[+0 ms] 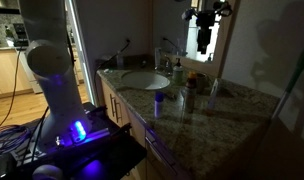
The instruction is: Remove the toothbrush from the silver cup
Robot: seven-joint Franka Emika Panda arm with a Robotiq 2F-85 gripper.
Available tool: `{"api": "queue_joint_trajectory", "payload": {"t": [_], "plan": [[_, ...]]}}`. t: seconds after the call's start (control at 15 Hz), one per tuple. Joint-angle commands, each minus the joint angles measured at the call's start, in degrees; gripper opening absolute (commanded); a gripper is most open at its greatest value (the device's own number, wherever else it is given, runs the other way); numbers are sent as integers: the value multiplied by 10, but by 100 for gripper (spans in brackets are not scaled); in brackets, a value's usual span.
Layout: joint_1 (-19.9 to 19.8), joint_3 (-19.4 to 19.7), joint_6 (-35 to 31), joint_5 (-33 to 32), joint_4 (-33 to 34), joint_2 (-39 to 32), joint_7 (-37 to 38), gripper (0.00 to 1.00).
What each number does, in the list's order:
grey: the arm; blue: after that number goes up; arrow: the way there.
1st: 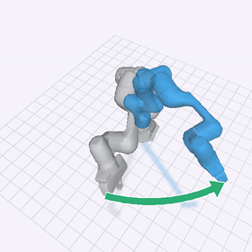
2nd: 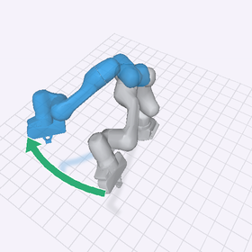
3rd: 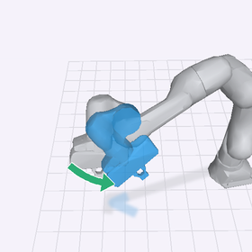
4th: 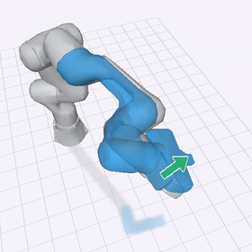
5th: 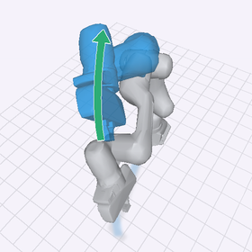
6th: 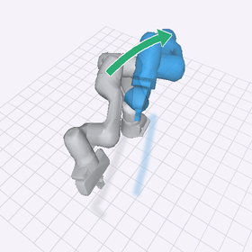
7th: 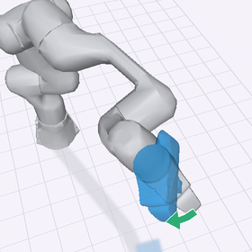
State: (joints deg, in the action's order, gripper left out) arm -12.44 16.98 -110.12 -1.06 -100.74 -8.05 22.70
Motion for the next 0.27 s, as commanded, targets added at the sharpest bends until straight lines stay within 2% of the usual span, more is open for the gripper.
{"api": "queue_joint_trajectory", "payload": {"t": [0.0, 0.07, 0.2], "plan": [[1, -16, -44, 9, -85, 105, -36, 100], [-4, -13, -14, 1, -25, 52, -13, 100], [-4, -19, -17, 3, -50, 91, -21, 100]]}}
